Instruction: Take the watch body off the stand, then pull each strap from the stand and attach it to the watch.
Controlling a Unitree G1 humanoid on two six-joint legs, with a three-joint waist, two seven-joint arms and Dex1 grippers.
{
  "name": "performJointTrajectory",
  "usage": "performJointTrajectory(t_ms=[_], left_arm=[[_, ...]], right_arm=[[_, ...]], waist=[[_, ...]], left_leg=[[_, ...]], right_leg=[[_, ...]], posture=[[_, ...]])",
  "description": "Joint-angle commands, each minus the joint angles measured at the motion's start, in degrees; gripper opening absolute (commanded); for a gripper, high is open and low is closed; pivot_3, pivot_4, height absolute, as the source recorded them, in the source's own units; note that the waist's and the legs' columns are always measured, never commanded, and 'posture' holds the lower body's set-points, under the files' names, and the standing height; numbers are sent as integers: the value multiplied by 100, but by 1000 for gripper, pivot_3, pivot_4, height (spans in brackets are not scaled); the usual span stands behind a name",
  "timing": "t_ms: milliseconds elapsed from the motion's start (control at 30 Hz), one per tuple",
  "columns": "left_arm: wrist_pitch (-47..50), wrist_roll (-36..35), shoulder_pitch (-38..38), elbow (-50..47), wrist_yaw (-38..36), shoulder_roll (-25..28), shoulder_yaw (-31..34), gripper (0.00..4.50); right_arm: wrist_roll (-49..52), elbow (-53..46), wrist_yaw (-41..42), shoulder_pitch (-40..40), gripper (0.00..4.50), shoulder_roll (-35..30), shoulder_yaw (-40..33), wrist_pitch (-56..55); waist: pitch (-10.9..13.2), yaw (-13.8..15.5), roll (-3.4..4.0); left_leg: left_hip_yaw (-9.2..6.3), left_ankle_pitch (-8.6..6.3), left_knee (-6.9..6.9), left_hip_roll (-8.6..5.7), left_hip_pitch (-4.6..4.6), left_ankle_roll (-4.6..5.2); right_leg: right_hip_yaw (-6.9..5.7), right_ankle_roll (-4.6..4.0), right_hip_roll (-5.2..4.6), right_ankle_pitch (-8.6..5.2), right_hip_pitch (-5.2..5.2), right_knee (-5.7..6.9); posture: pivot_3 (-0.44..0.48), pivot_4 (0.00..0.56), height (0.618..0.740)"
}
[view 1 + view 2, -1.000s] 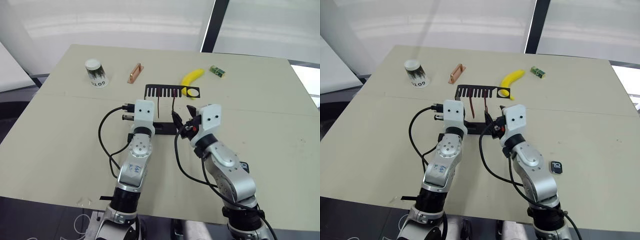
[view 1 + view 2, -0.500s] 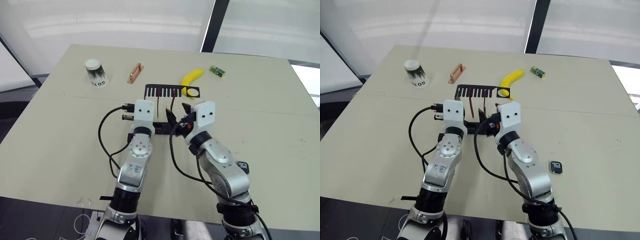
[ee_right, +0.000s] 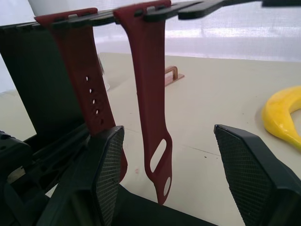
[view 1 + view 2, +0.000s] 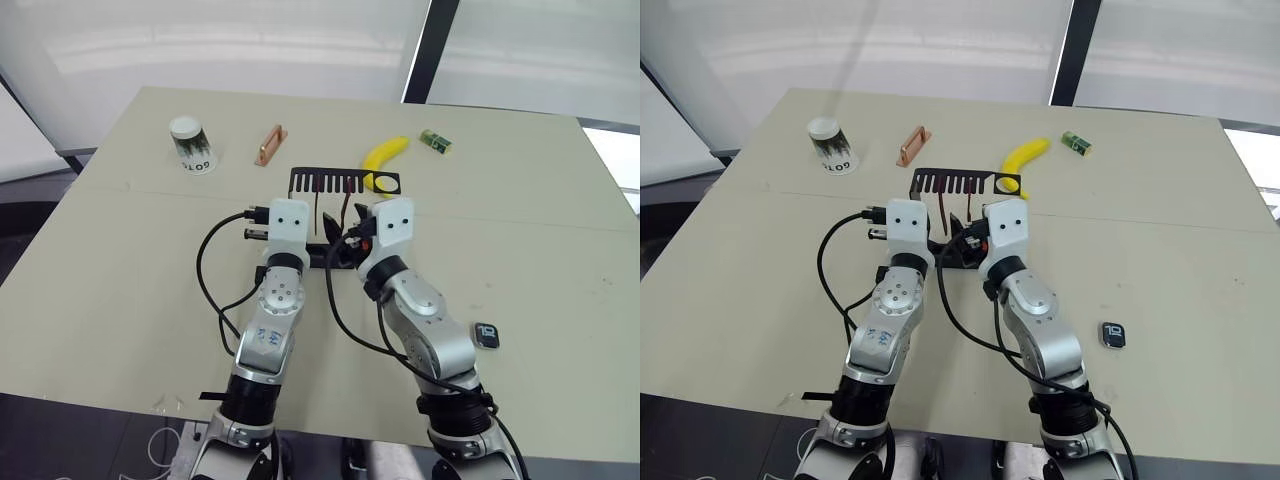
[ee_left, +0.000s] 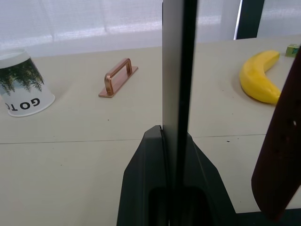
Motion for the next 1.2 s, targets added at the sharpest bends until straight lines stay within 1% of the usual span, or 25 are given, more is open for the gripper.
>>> performJointTrajectory(t_ms=[33, 67, 200, 233, 267, 300, 333, 433, 700, 1000, 1200], left_arm=[[45, 107, -34, -8, 25, -108, 11, 0], [46, 110, -31, -12, 22, -107, 11, 0], [40, 115, -30, -15, 9, -102, 13, 0], [39, 117, -30, -15, 7, -102, 14, 0], [37, 119, -30, -16, 5, -102, 12, 0], [35, 120, -30, -17, 4, -103, 11, 0], [36, 121, -30, -17, 1, -102, 11, 0], [48, 124, -25, -28, -7, -105, 5, 0], [41, 115, -20, -21, -18, -109, 6, 0], [-110, 103, -48, 97, -64, -31, 42, 0], [-250, 109, -201, 317, -142, 34, 88, 0]], right_arm=[[-72, -87, -129, -60, 3247, 128, -33, -223], [-80, -76, -131, -58, 3247, 143, -35, -238], [-118, -31, -116, -63, 3247, 188, -42, -286], [-125, -26, -108, -63, 2721, 198, -45, -291], [-122, -22, -100, -60, 2455, 211, -52, -305], [-120, -18, -94, -59, 2007, 220, -57, -318], [-120, -10, -87, -58, 1445, 227, -60, -338], [-113, -13, -70, -49, 48, 234, -58, -365], [-108, -82, 4, -14, 48, 220, 3, -459], [-589, -203, 257, 53, 48, -268, 353, -1157], [-455, -430, 561, 326, 48, -561, 281, -1288]], waist=[[-1, 0, -1], [-1, 0, -1], [-1, -1, -1], [-1, -1, -1], [-1, -2, -1], [-1, -1, -1], [-1, -1, -1], [-1, -2, -1], [-1, -1, -1], [-1, -1, -1], [-1, 3, -1]], left_leg=[[0, 3, 3, 0, -17, 1], [0, 14, 5, -3, -34, 2], [0, 20, 5, -3, -34, 2], [0, 19, 5, -3, -34, 2], [0, 19, 5, -3, -34, 2], [0, 19, 4, -3, -34, 2], [0, 19, 4, -3, -34, 2], [0, 19, 4, -3, -35, 2], [-1, 19, 4, -3, -35, 2], [-1, 19, 4, -3, -35, 2], [-1, 19, 4, -4, -36, 3]], right_leg=[[0, 0, -1, 0, -15, 4], [0, 1, -3, 1, -35, 10], [-1, 1, -3, 1, -35, 14], [-1, 1, -3, 1, -35, 13], [-1, 0, -3, 1, -35, 13], [-1, 1, -3, 1, -35, 13], [-1, 1, -3, 1, -35, 13], [-1, 1, -3, 1, -35, 12], [-1, 1, -3, 1, -35, 12], [-2, 1, -3, 1, -36, 10], [-3, 1, -4, 1, -35, 7]], posture=[[0, 150, 729], [0, 150, 729], [0, 150, 729], [0, 150, 729], [0, 150, 729], [0, 150, 729], [0, 150, 729], [0, 150, 729], [0, 150, 729], [0, 150, 729], [0, 150, 729]])
